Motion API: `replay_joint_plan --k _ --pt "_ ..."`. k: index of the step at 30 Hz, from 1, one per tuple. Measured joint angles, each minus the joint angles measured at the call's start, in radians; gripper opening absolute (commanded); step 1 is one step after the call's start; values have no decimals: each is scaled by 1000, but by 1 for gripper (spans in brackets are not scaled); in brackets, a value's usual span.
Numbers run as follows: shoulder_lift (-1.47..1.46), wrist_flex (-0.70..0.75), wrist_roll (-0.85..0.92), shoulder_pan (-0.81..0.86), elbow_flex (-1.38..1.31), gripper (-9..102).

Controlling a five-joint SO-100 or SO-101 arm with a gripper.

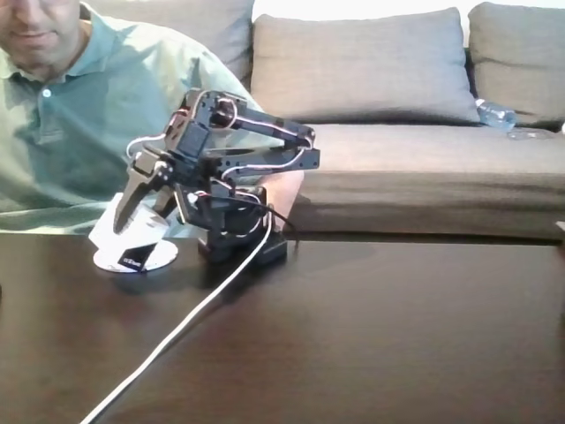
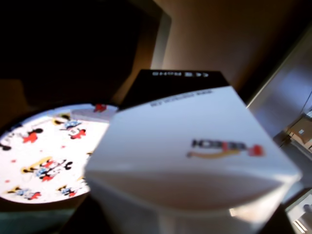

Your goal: Grasp a servo box and put it on the zirlivani.

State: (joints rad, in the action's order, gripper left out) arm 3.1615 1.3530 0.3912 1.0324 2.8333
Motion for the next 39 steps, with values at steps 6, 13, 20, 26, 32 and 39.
replay_joint_plan --k 6,13,20,26,32,39 --pt "-21 89 -61 -84 -196 11" --pt "-322 170 -98 -32 -549 11" --pt "-698 117 -98 298 -620 11" --pt "-733 40 -74 506 -528 11" --pt "-736 -23 -37 506 -417 11" --pt "-736 -35 -37 448 -379 11"
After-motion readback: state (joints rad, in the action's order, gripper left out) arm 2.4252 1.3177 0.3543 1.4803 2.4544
